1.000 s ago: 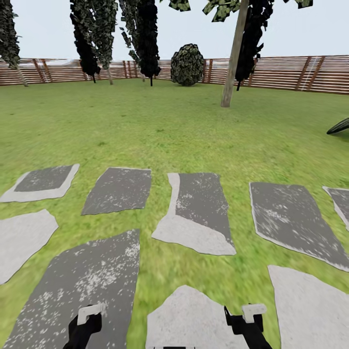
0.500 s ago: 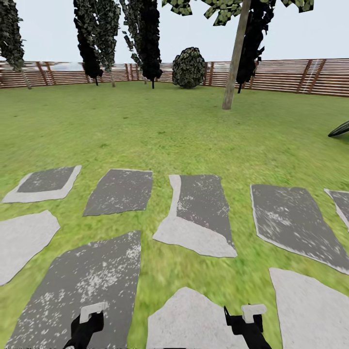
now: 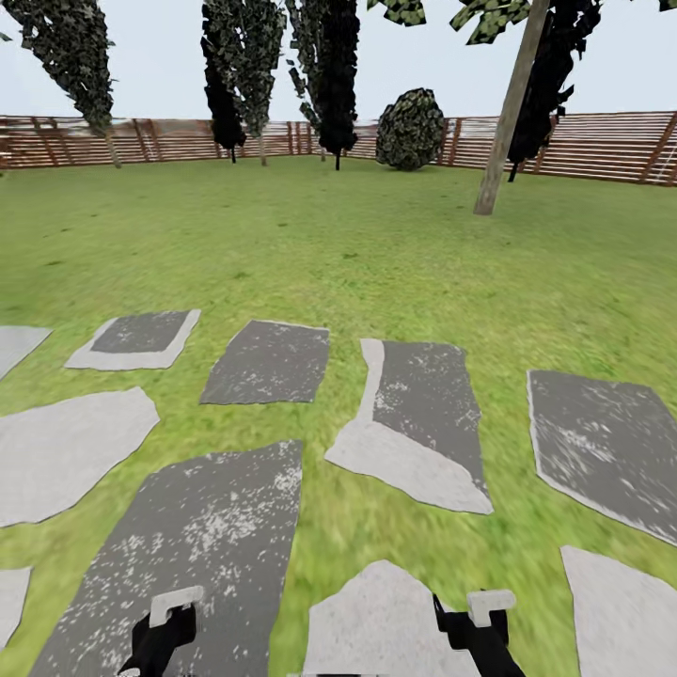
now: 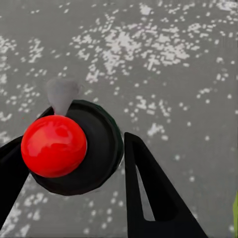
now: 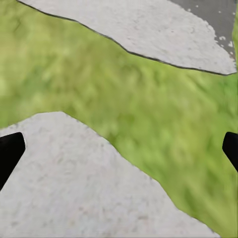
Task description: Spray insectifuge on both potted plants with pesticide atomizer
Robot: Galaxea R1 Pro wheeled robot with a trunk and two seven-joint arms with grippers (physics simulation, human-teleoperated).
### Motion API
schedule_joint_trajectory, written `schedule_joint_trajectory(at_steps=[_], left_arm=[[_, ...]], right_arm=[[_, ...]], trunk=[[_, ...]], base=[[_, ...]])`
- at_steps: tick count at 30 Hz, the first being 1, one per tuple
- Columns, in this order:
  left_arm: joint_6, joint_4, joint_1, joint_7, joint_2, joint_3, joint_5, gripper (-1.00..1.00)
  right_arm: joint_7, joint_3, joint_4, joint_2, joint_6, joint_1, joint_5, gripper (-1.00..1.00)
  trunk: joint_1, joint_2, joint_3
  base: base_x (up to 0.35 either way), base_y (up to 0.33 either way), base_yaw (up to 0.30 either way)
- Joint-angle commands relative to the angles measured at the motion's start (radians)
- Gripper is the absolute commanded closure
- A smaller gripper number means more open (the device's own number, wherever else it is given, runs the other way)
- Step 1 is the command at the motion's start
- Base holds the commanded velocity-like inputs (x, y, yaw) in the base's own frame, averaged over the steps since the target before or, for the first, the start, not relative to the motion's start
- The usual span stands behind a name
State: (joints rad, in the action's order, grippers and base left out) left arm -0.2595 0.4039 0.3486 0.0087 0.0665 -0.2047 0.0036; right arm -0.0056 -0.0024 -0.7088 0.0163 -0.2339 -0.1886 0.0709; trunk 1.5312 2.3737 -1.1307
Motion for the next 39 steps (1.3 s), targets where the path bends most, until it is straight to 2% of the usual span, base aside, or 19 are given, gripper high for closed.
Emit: schedule_joint_trajectory(at_steps=[1,3,6,39], left_arm=[[-0.004,0.012,-0.001,0.001,-0.001,-0.001,0.000,1.00],[-0.003,0.051,-0.004,0.001,-0.002,-0.001,-0.001,1.00],[-0.004,0.056,-0.004,0.000,-0.003,0.000,-0.001,1.00],[-0.003,0.056,-0.002,0.000,-0.005,0.005,-0.002,1.00]], right_arm=[[-0.001,0.000,0.000,0.000,-0.002,0.000,0.007,-1.00],[-0.001,0.000,-0.001,0.001,-0.002,0.000,0.007,-1.00],[-0.001,0.000,-0.001,0.001,-0.002,0.000,0.007,-1.00],[-0.001,-0.001,0.000,0.001,-0.002,0.000,0.007,-1.00]], trunk=[[0.000,0.000,-0.001],[0.000,0.000,-0.003],[0.000,0.000,-0.005],[0.000,0.000,-0.040]], base=[[0.000,0.000,0.278],[0.000,0.000,0.274],[0.000,0.000,0.268],[0.000,0.000,0.233]])
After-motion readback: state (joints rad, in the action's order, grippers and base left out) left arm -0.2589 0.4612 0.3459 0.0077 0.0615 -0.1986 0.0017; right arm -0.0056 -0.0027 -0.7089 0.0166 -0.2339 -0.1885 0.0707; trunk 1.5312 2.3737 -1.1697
